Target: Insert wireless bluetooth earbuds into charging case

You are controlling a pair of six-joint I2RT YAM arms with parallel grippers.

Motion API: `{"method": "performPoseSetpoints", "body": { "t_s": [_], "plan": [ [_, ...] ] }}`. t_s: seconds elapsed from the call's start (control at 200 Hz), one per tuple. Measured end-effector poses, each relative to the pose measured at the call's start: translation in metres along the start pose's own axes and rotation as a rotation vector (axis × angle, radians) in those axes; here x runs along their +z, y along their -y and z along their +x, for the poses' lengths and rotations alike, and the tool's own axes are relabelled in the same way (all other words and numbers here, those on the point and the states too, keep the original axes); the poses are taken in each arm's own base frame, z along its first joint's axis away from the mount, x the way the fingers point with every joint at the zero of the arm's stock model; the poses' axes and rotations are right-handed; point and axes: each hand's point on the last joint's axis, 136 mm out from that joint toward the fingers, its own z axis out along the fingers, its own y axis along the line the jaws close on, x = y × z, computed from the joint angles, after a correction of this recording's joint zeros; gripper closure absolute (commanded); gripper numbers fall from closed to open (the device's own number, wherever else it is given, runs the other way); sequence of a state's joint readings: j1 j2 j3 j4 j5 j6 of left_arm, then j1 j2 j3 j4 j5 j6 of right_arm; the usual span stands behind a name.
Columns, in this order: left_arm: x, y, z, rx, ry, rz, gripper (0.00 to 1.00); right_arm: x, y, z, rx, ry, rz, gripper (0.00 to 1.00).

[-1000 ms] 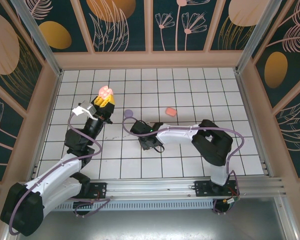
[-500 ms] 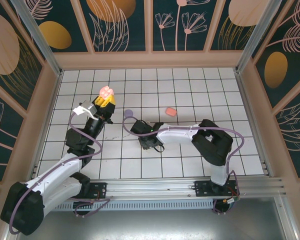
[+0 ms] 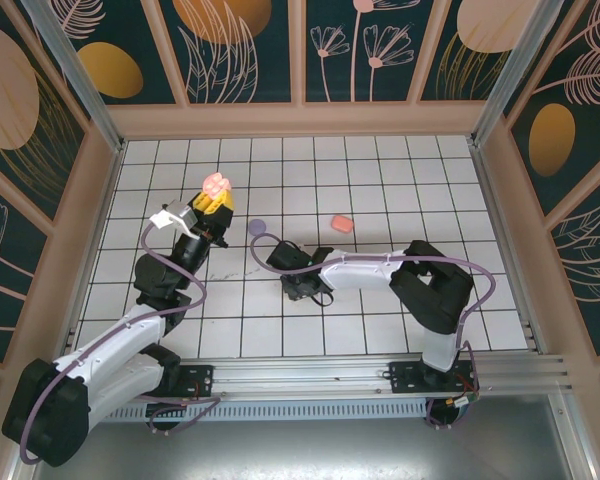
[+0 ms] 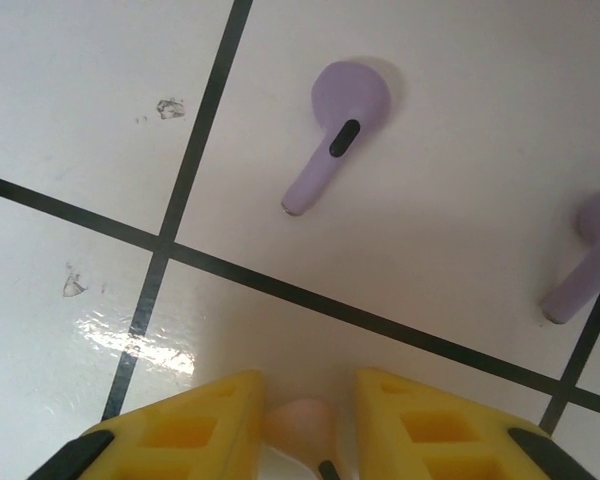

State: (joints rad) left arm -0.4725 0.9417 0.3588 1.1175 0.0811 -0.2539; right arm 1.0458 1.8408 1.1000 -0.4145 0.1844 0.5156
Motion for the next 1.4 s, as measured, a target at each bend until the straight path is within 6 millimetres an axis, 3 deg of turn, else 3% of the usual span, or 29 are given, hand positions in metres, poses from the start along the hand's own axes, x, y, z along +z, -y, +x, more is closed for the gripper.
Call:
{"method": "performPoseSetpoints", "body": {
  "t_s": [0.295, 0.43, 0.535, 0.741, 0.916, 1.121, 1.246, 1.401],
  "plan": [
    [0.0, 0.003, 0.002, -0.004, -0.007, 0.018, 1.0, -0.005, 0.0, -0.005, 0.01, 0.015, -0.015, 0.79],
    [0.0, 0.006, 0.002, -0.003, -0.012, 0.034, 1.0, -0.023, -0.002, -0.018, 0.025, 0.061, -0.039, 0.79],
    [0.0, 0.008, 0.003, -0.003, -0.015, 0.048, 1.0, -0.048, -0.004, -0.037, 0.045, 0.126, -0.074, 0.79],
    [-0.001, 0.015, 0.005, 0.023, -0.026, 0.088, 1.0, -0.12, 0.001, -0.084, 0.106, 0.309, -0.161, 0.8],
    [-0.001, 0.018, 0.013, 0.053, -0.049, 0.114, 1.0, -0.205, 0.019, -0.128, 0.154, 0.521, -0.239, 0.8],
    [-0.003, 0.018, 0.039, 0.056, -0.119, 0.134, 1.0, -0.297, 0.033, -0.168, 0.159, 0.753, -0.324, 0.8],
    [-0.003, 0.021, 0.056, 0.053, -0.165, 0.164, 1.0, -0.337, 0.026, -0.183, 0.121, 0.853, -0.385, 0.8],
    [-0.004, 0.033, 0.075, 0.061, -0.217, 0.233, 1.0, -0.355, 0.014, -0.189, 0.06, 0.904, -0.449, 0.8]
  ]
}}
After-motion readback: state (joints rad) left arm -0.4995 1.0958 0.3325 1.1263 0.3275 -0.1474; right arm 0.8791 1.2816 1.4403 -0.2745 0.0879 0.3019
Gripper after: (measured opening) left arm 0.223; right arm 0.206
